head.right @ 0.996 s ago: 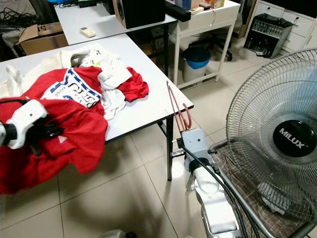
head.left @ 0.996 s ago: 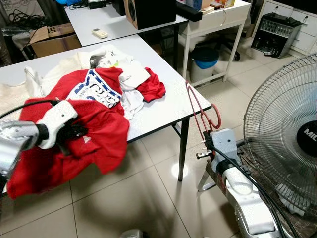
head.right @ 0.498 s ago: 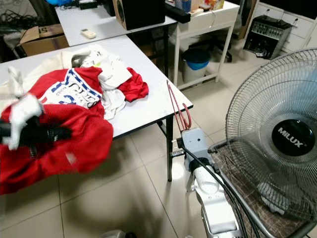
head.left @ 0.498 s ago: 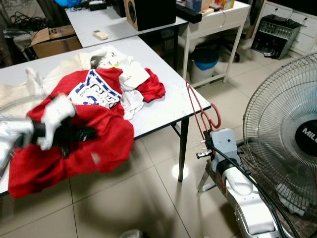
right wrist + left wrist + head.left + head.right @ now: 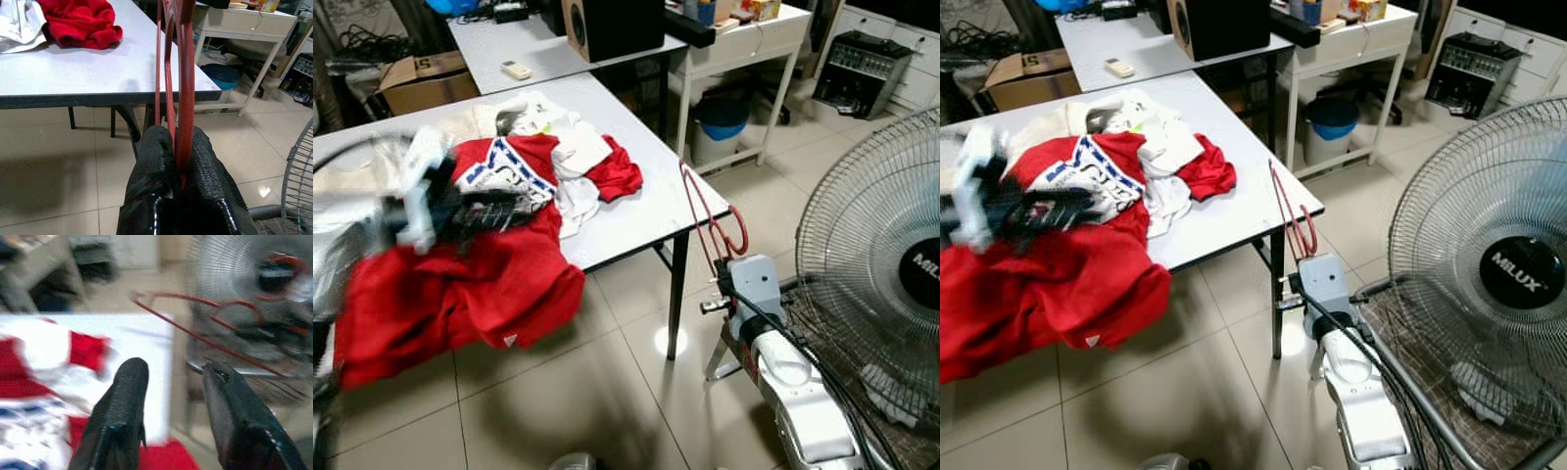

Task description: Hang hanger

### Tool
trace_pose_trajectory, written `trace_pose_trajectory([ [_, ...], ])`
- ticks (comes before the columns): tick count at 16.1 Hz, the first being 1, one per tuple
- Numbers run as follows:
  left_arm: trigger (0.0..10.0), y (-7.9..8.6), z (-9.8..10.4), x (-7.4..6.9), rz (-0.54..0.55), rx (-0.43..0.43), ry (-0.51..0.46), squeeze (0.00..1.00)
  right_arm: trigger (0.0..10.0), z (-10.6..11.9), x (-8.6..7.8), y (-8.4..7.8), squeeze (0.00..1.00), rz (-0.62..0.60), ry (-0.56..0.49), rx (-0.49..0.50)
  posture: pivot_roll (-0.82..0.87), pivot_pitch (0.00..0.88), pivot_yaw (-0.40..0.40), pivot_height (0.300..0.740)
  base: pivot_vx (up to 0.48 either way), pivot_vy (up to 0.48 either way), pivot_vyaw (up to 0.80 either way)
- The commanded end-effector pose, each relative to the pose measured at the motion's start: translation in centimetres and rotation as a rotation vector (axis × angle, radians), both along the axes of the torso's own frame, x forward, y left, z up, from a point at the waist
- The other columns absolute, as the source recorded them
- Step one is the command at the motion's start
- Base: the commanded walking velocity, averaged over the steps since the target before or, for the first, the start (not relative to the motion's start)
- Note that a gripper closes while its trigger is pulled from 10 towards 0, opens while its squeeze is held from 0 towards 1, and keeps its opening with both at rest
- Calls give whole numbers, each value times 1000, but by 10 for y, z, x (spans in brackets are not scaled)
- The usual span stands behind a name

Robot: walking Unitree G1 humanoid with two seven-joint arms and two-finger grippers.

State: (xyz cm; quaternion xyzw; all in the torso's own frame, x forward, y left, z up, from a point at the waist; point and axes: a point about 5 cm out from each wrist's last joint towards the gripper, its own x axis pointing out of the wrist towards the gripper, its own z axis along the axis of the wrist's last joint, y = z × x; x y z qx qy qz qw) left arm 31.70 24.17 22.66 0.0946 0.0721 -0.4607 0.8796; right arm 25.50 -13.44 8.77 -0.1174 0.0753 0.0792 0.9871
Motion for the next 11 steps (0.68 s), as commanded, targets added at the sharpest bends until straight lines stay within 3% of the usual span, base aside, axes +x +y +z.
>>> trace_pose_trajectory([
  [1, 10000, 7, -5, 13, 142, 87, -49, 1000, 10000, 1, 1, 0, 0, 1, -11, -7, 62, 0, 106, 740, 0, 0, 0],
  [2, 10000, 9, -12, 38, 358, 203, -132, 1000, 10000, 2, 1, 0, 0, 3, -13, -10, 53, 0, 104, 740, 0, 0, 0],
  [3, 10000, 9, -13, 41, 388, 205, -136, 1000, 10000, 1, 1, 0, 0, 3, -13, -10, 51, 0, 104, 740, 0, 0, 0],
  [4, 10000, 4, -13, 50, 442, 232, -178, 380, 10000, 2, 2, -1, 0, 2, -13, -11, 50, 0, 102, 740, 0, 0, 0],
  [5, 10000, 0, -13, 56, 478, 242, -190, 0, 10000, 2, 2, -1, 0, 2, -13, -12, 48, 0, 100, 740, 0, 0, 0],
  [6, 10000, -8, -13, 68, 546, 260, -229, 0, 10000, 2, 2, -1, 0, 3, -13, -14, 48, 0, 100, 740, 0, 0, 0],
  [8, 10000, -26, -14, 84, 586, 331, -298, 0, 10000, 2, 2, -1, 0, 7, -13, -16, 35, 0, 100, 740, 0, 0, 0],
  [11, 10000, -34, -19, 91, 617, 449, -304, 0, 10000, 2, -1, -2, 0, 2, -9, -15, 36, 6, 104, 740, 0, 0, 0],
])
